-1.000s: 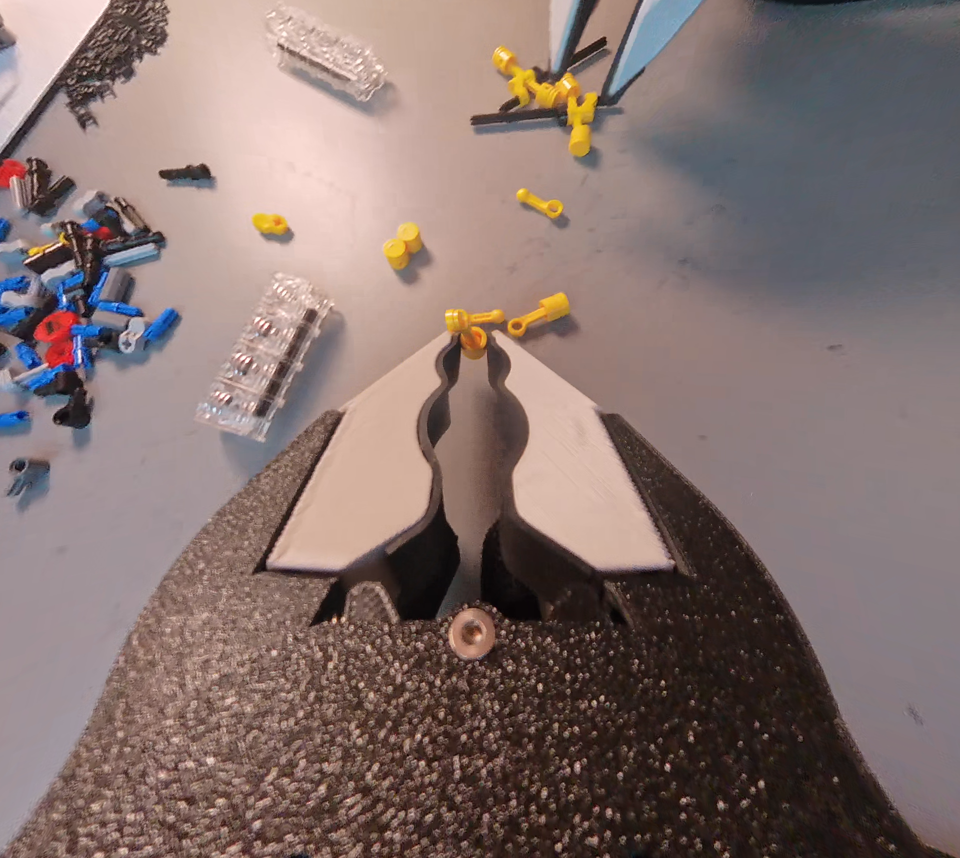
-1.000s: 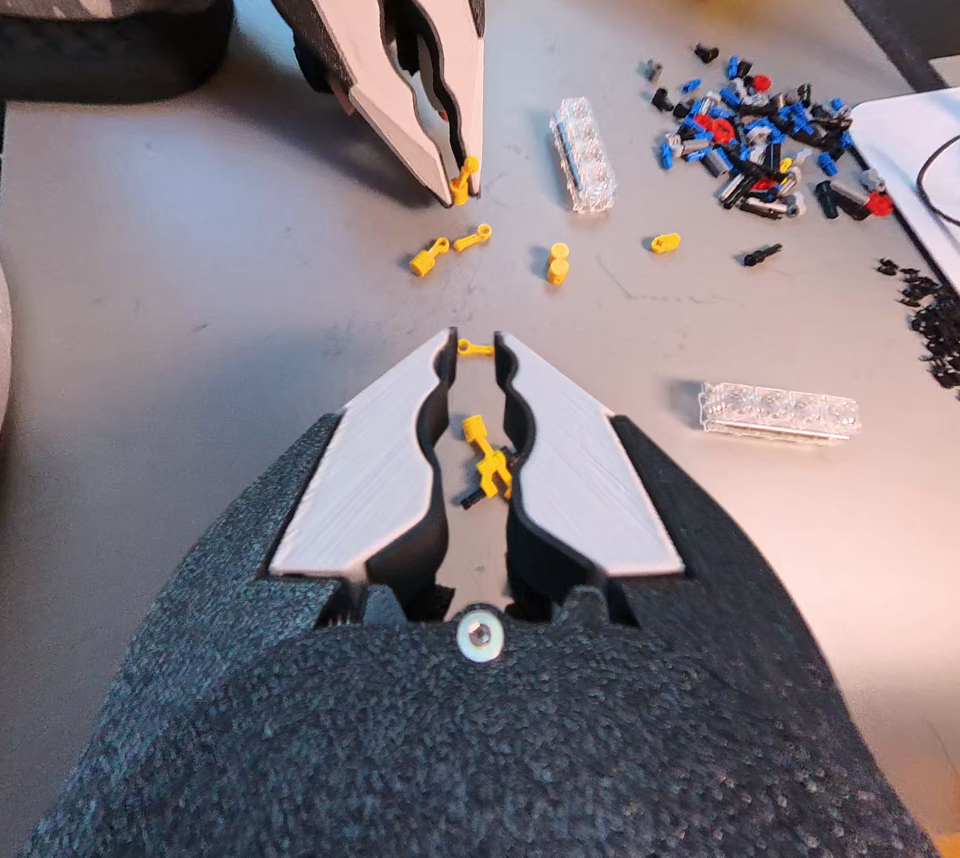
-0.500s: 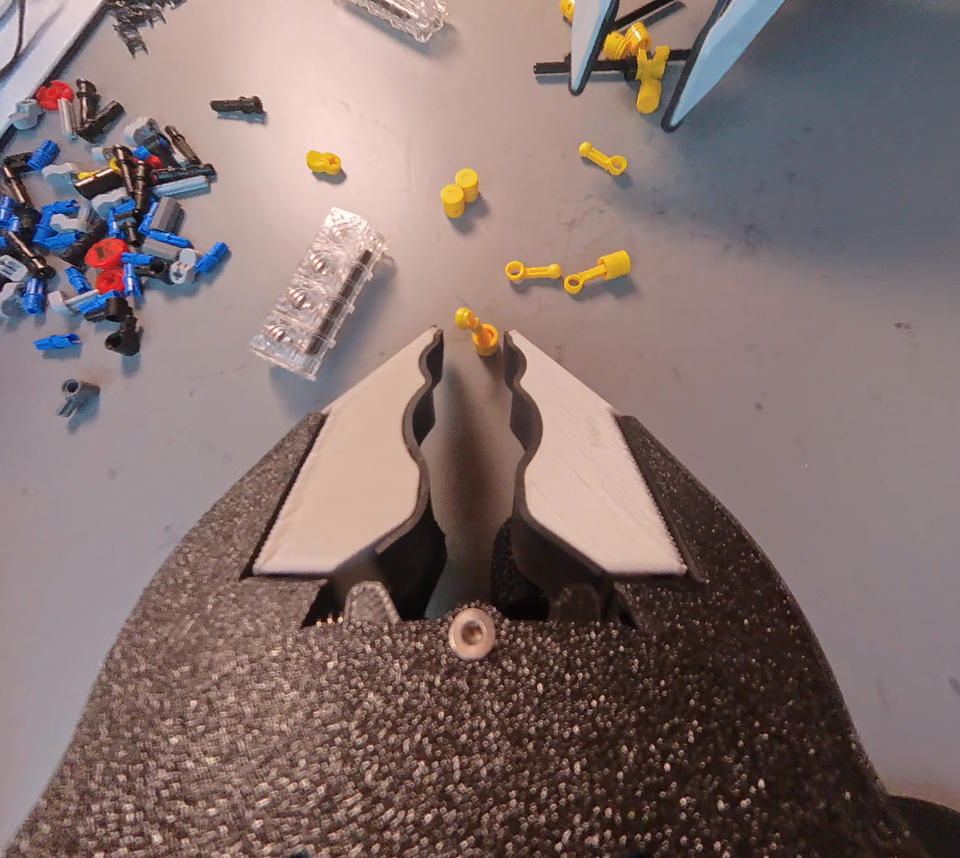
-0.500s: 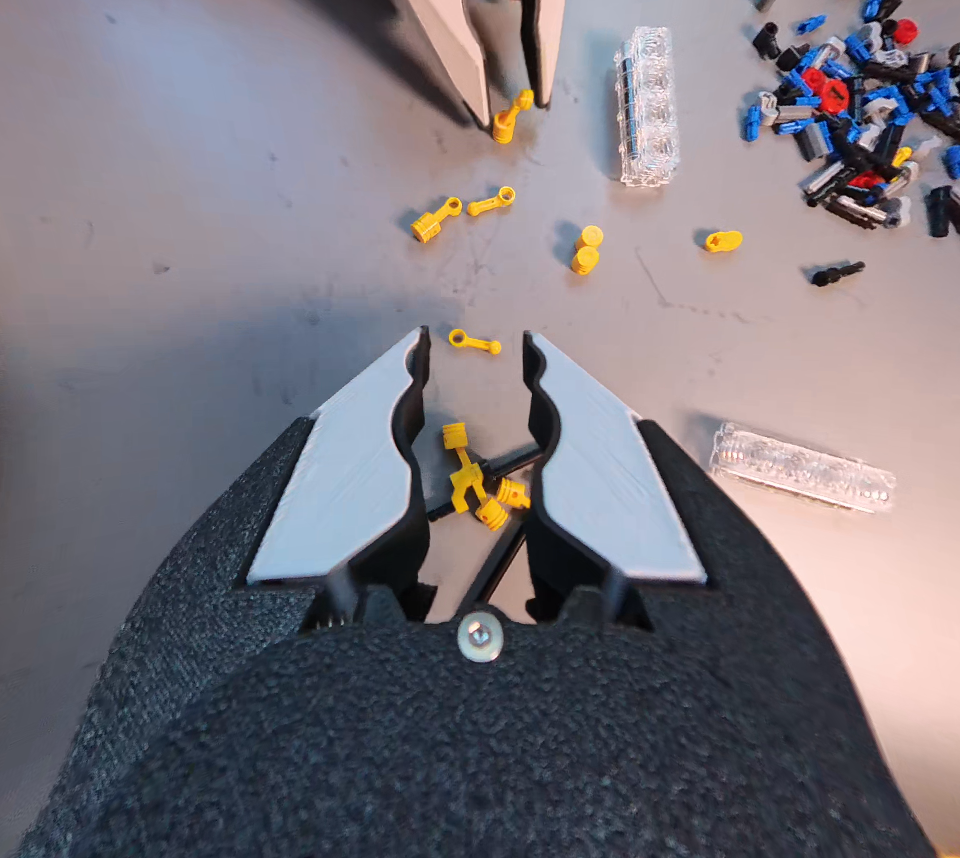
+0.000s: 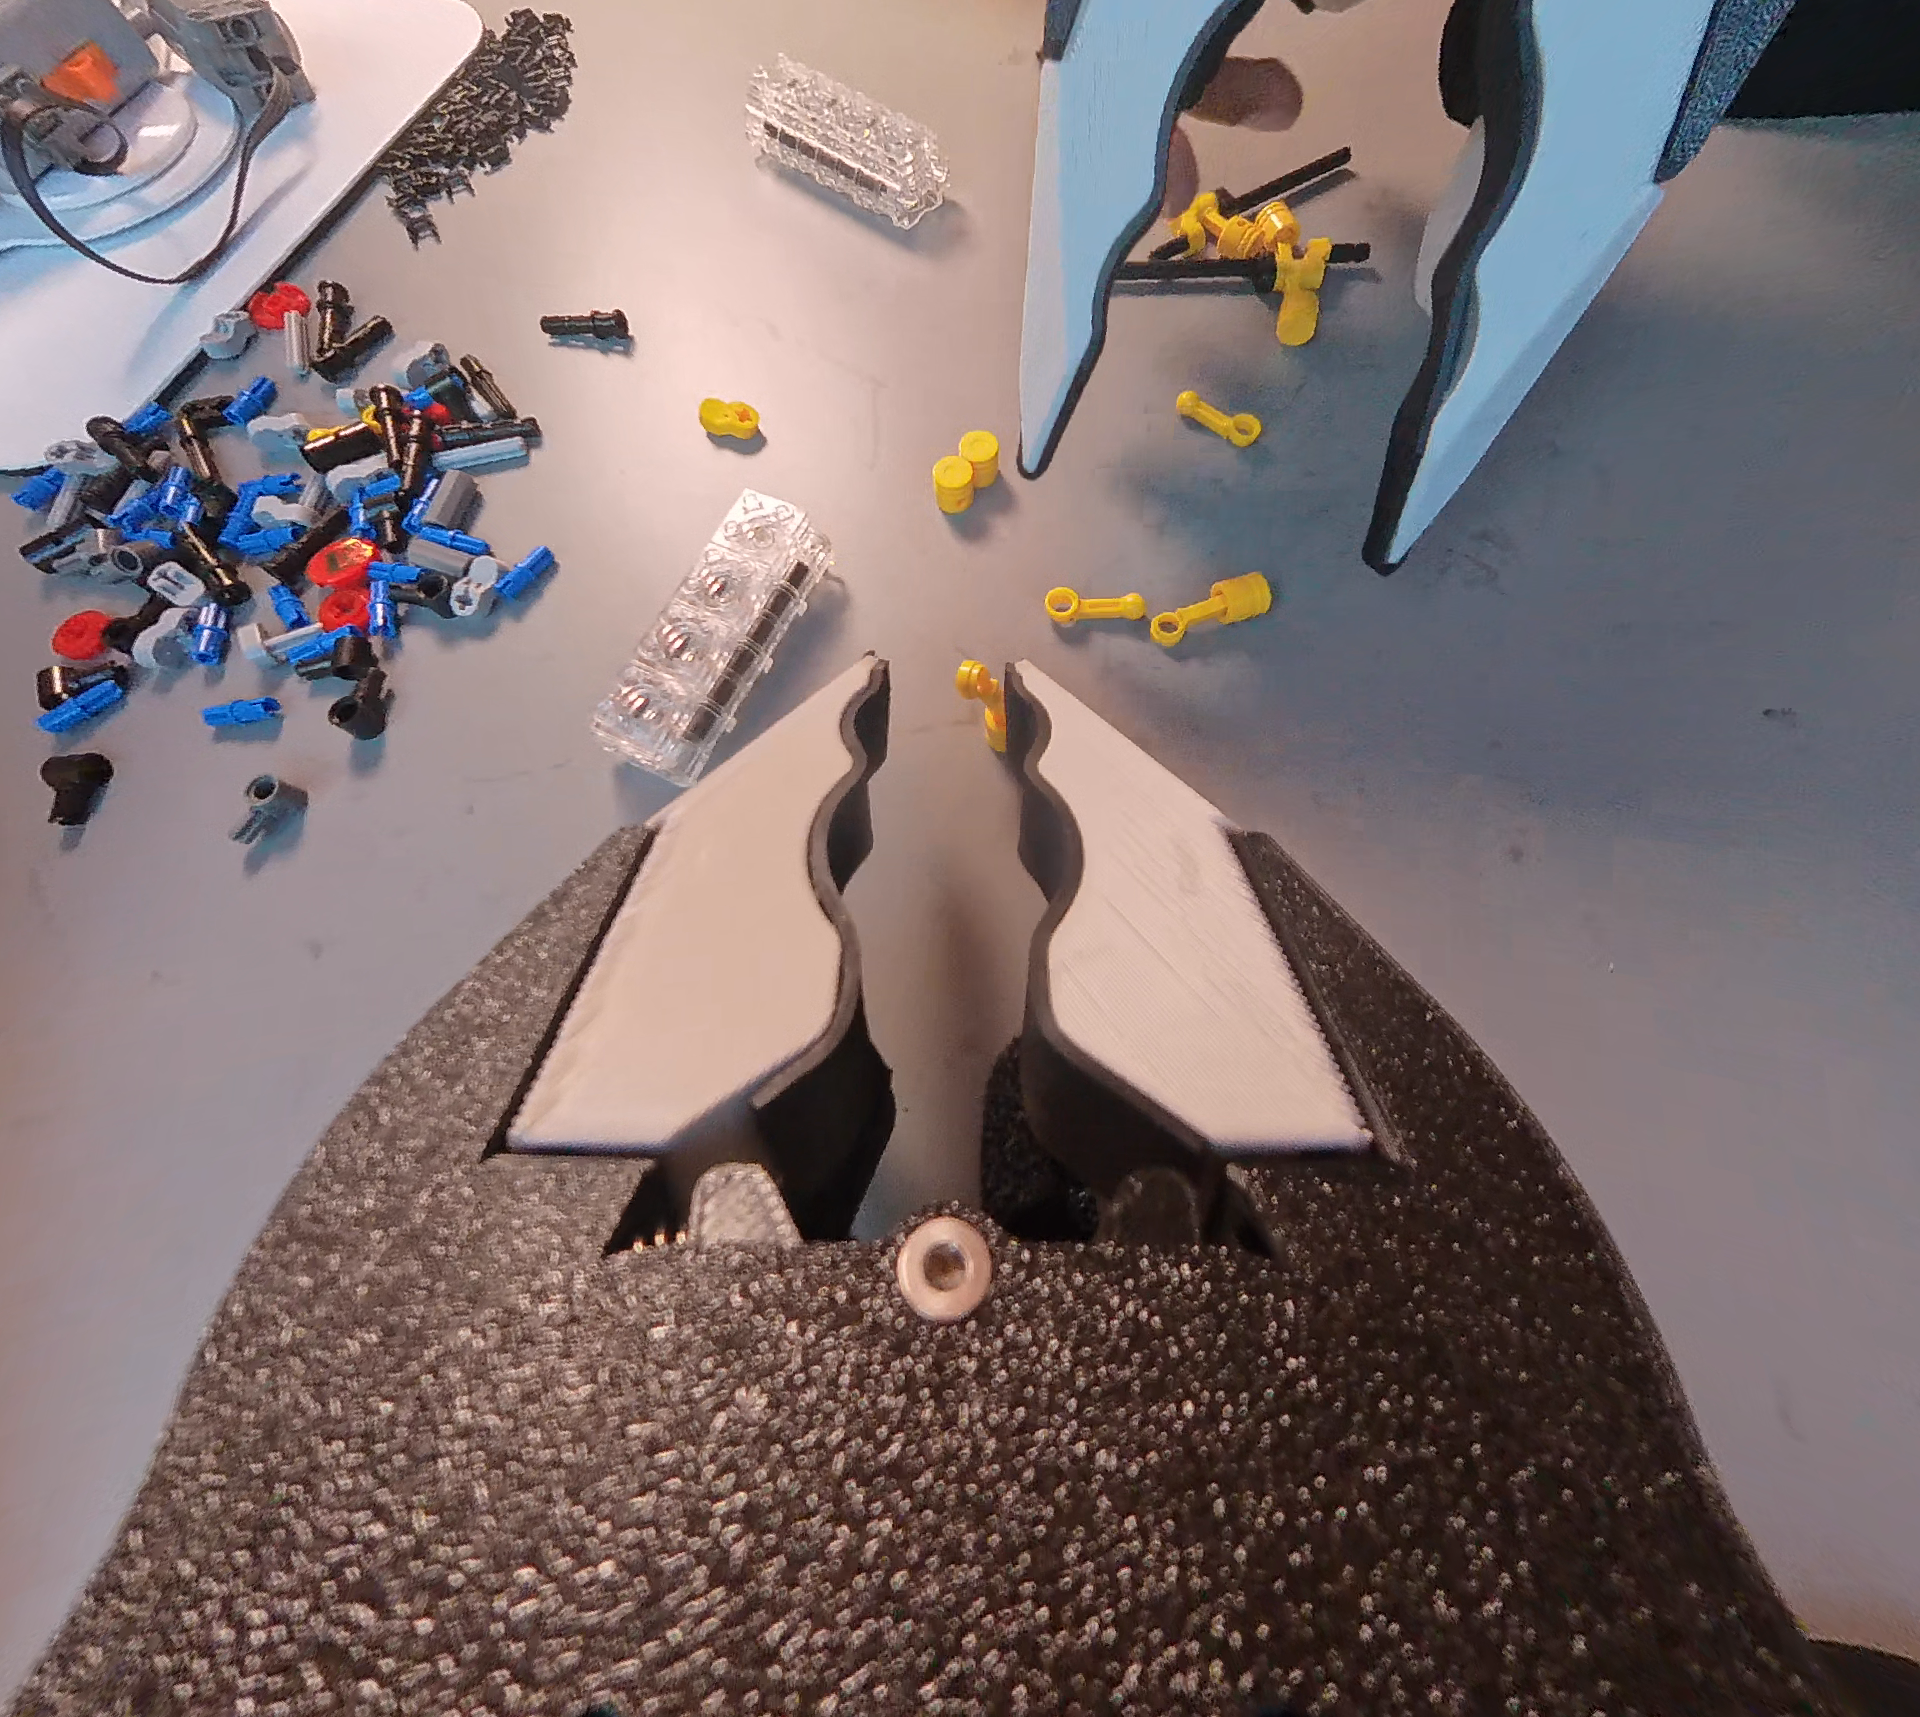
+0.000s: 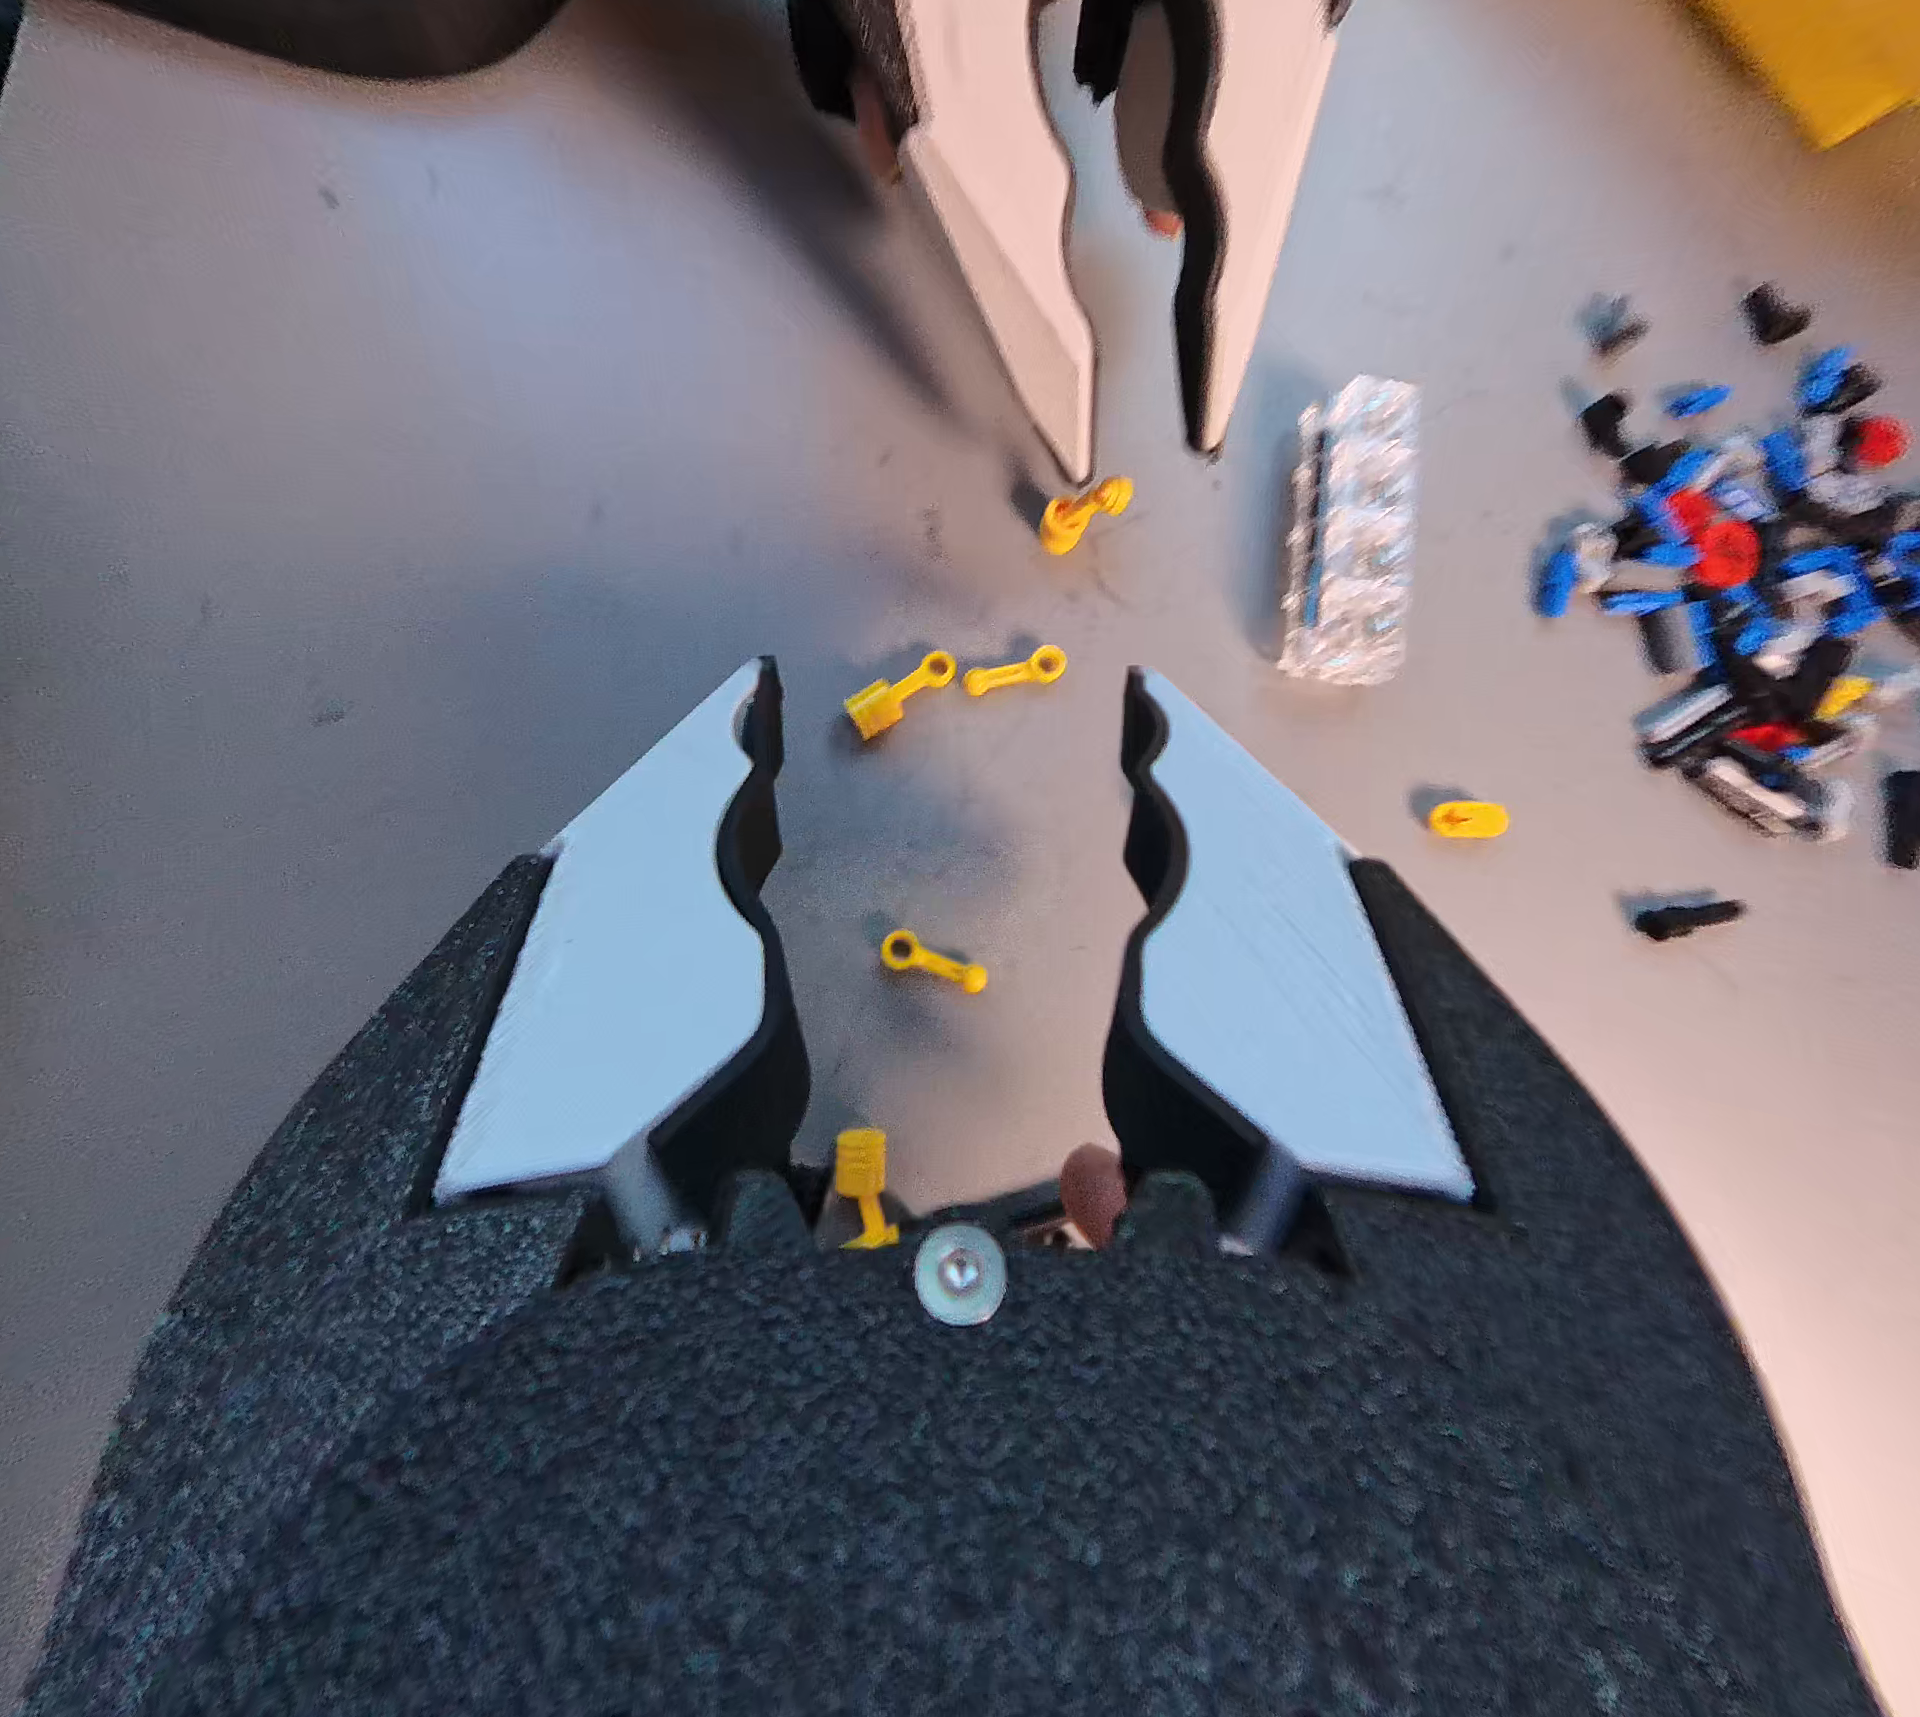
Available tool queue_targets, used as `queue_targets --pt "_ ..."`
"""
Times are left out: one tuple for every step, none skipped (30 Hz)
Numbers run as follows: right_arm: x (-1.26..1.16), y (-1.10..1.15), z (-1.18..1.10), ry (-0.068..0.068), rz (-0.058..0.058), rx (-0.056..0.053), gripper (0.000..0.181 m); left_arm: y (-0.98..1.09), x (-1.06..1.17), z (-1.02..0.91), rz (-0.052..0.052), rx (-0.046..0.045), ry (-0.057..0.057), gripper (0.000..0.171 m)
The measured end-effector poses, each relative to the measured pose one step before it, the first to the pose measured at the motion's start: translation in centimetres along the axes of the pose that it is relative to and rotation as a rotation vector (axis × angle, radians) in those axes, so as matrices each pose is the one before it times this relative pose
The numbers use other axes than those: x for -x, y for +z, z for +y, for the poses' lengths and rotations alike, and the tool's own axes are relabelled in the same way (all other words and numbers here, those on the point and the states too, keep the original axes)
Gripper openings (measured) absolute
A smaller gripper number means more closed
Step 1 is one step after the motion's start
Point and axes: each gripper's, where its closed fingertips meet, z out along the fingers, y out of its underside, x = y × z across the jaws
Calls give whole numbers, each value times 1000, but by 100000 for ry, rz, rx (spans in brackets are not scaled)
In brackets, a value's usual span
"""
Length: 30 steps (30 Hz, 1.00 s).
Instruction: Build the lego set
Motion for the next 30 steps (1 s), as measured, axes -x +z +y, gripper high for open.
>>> queue_targets --pt "-512 -436 -732 -726 4058 -5183 58 -44 21 -132 -226 -679 230 22" --pt "-396 -490 -686 2528 2474 -5070 53 -42 3 -172 -113 -954 194 22" --pt "-102 -403 -568 4873 -39 -4033 57 -42 -40 -214 0 -1115 179 21" --pt "78 -314 -496 4679 -885 -3349 70 -34 -32 -220 -5 -1125 185 21" --pt "-7 -276 -403 2543 993 -2899 84 -24 -56 -213 88 -1095 133 21" --pt "8 -241 -305 -344 1743 -2452 89 -10 -70 -205 227 -1046 7 21" --pt "246 -179 -208 -1480 798 -1866 93 -6 -63 -193 109 -1015 -116 21" --pt "321 -142 -184 -522 334 -1651 92 -8 -61 -207 70 -1048 -178 21" --pt "193 -141 -165 285 791 -1718 89 20 -116 -182 388 -976 -214 21" --pt "-11 -169 -101 323 1503 -1737 83 26 -129 -138 470 -736 -216 21" --pt "46 -172 64 445 455 -1176 78 61 -84 -78 211 -417 -97 21" --pt "-172 -141 221 1431 1213 -360 74 62 -56 -24 -19 -110 53 21" --pt "-288 -187 191 2030 1515 -634 66 74 -62 24 45 93 106 21" --pt "-359 -293 -3 1930 1672 -2023 49 80 -58 22 38 100 46 21" --pt "-372 -395 -315 1342 1420 -4202 32 82 -65 -10 -8 -86 -55 21" --pt "-574 -342 -175 1815 2407 -2764 21 83 -97 -29 151 -162 -193 21" --pt "-142 -171 232 2300 -724 752 21 96 -101 1 194 78 -173 21" --pt "-9 -75 493 1576 -1046 2849 21 93 -61 42 -155 371 92 21" --pt "-137 -80 448 -492 1158 2114 20 95 -53 36 -373 347 375 21" --pt "1 -121 377 -2168 1112 1497 12 65 -83 -53 -261 -103 368 21" --pt "123 -115 248 -2649 674 588 3 31 -123 -168 23 -740 162 21" --pt "206 -77 199 -2174 174 374 0 31 -126 -194 181 -898 -77 21" --pt "-70 -83 219 -1404 1866 671 0 27 -86 -155 150 -683 -263 20" --pt "-10 -74 316 -1495 1248 1475 0 44 -58 -76 80 -295 -394 20" --pt "164 -56 435 -1193 -142 2752 0 47 -5 -28 -168 -39 -329 21" --pt "-107 -42 487 -636 1474 3214 0 17 2 -34 -348 -118 -70 20" --pt "-253 -39 450 585 2069 3015 0 18 1 -36 -297 -133 11 20" --pt "48 -41 164 2452 -316 1327 2 9 -26 -46 -192 -164 -60 20" --pt "337 -53 36 3298 -2580 415 4 8 -46 -79 -39 -268 -47 21" --pt "519 57 258 2521 -3772 2228 18 15 -63 -48 116 -157 -78 21"
